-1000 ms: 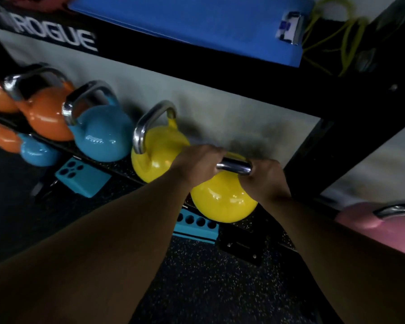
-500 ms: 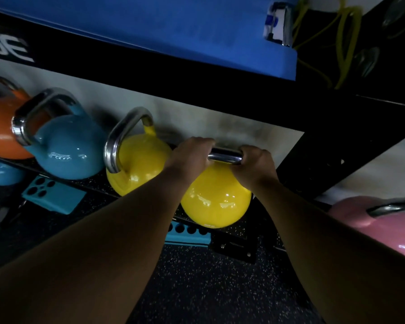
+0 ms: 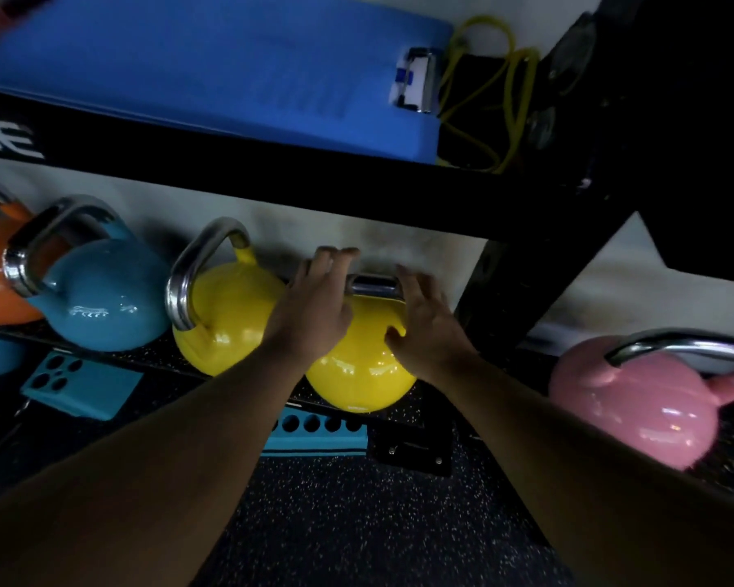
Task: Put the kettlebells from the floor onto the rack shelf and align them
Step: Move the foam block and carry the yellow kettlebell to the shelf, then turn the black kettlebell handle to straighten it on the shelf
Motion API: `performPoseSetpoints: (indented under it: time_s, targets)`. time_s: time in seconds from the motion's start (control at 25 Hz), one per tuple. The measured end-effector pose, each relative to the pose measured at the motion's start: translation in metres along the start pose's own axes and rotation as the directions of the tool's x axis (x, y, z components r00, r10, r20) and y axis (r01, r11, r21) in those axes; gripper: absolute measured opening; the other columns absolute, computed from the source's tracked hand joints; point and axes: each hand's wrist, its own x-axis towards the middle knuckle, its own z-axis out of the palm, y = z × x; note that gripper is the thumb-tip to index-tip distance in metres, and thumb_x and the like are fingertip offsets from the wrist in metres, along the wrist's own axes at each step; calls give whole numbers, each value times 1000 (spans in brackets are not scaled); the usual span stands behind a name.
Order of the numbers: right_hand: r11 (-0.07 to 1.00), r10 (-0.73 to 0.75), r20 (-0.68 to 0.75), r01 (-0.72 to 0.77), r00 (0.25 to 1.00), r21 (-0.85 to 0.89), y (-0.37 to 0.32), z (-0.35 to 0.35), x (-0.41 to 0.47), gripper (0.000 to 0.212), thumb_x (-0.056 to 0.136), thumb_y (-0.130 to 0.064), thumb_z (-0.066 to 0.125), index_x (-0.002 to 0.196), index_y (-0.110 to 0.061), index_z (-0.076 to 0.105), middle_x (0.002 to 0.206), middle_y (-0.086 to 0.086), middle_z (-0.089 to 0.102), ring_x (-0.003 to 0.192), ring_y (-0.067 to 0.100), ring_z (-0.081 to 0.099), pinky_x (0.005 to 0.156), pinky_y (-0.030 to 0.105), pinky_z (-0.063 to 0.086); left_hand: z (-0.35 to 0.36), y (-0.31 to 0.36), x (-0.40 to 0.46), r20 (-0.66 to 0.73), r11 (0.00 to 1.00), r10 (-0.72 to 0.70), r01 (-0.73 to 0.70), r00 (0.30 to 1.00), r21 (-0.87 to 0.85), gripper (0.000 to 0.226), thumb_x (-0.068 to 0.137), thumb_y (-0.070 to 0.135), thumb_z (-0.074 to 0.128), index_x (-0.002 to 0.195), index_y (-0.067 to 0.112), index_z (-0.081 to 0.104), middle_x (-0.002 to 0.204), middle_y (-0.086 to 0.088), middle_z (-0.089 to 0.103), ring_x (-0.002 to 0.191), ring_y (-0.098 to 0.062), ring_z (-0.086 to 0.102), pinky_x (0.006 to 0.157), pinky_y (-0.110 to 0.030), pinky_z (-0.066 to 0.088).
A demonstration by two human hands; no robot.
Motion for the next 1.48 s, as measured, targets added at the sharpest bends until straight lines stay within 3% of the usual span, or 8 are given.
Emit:
performPoseSetpoints:
  time_s: [0.16, 0.32, 0.48, 0.72, 1.0, 1.2, 1.32, 1.48]
  targets:
    - [995, -89, 4, 89, 996, 41, 24, -21, -52, 79, 84, -15, 62, 150, -28, 20, 153, 9, 31, 136, 32, 41, 105, 46, 44, 7, 26, -60, -61, 973, -1, 16, 998, 232, 73, 82, 19, 60, 149, 18, 32, 152, -11, 31, 142, -32, 29, 110, -48, 36]
    - [992, -126, -5, 126, 992, 19, 67, -63, -107, 62, 83, -11, 53, 142, -27, 40, 139, 9, 51, 122, 31, 54, 99, 39, 47, 25, 76, -80, 23, 945, 151, -151, 988, 291, 49, 74, 17, 59, 123, 15, 57, 125, -8, 55, 113, -33, 53, 93, -46, 43]
    - [988, -89, -20, 86, 996, -131, 146, -120, -170, 56, 84, -13, 54, 139, -21, 47, 132, 9, 58, 117, 30, 55, 92, 36, 48, 63, 172, -79, 222, 919, 260, -311, 940, 242, 39, 72, 19, 57, 111, 21, 60, 107, 0, 61, 100, -27, 57, 83, -42, 47]
    - [952, 83, -120, -114, 989, -283, 285, -215, -276, 58, 82, -19, 56, 139, -24, 46, 130, 7, 59, 117, 31, 56, 92, 39, 48, 128, 344, -65, 270, 857, 360, -431, 893, 283, 28, 70, 13, 61, 97, 19, 62, 97, -4, 65, 95, -30, 61, 80, -43, 49]
    - [876, 305, -232, -367, 924, -312, 432, -317, -398, 51, 83, -21, 52, 134, -27, 51, 132, 4, 58, 121, 31, 54, 94, 40, 47, 196, 548, -65, 286, 815, 503, -558, 815, 156, 30, 78, 17, 58, 108, 20, 60, 111, -2, 63, 111, -27, 56, 92, -39, 42]
    - [829, 378, -280, -458, 882, -321, 516, -362, -411, 43, 86, -22, 53, 129, -26, 53, 124, 7, 61, 113, 34, 56, 87, 40, 49, 249, 646, -30, 270, 785, 567, -610, 778, 107, 37, 86, 22, 52, 122, 17, 53, 121, -5, 55, 115, -29, 50, 94, -42, 42]
    - [820, 379, -329, -479, 865, -313, 563, -380, -382, 38, 91, -29, 51, 128, -20, 53, 121, 12, 60, 111, 37, 53, 86, 43, 48, 286, 688, 7, 186, 831, 541, -555, 820, 27, 34, 92, 30, 49, 124, 17, 49, 124, -7, 53, 113, -31, 52, 91, -46, 46]
    - [824, 400, -386, -510, 832, -247, 613, -393, -333, 53, 98, -45, 39, 145, -22, 35, 136, 17, 45, 121, 40, 45, 98, 52, 44, 329, 729, 33, 149, 880, 475, -466, 867, -90, 42, 99, 48, 36, 126, 18, 43, 120, -9, 54, 103, -32, 57, 78, -45, 51]
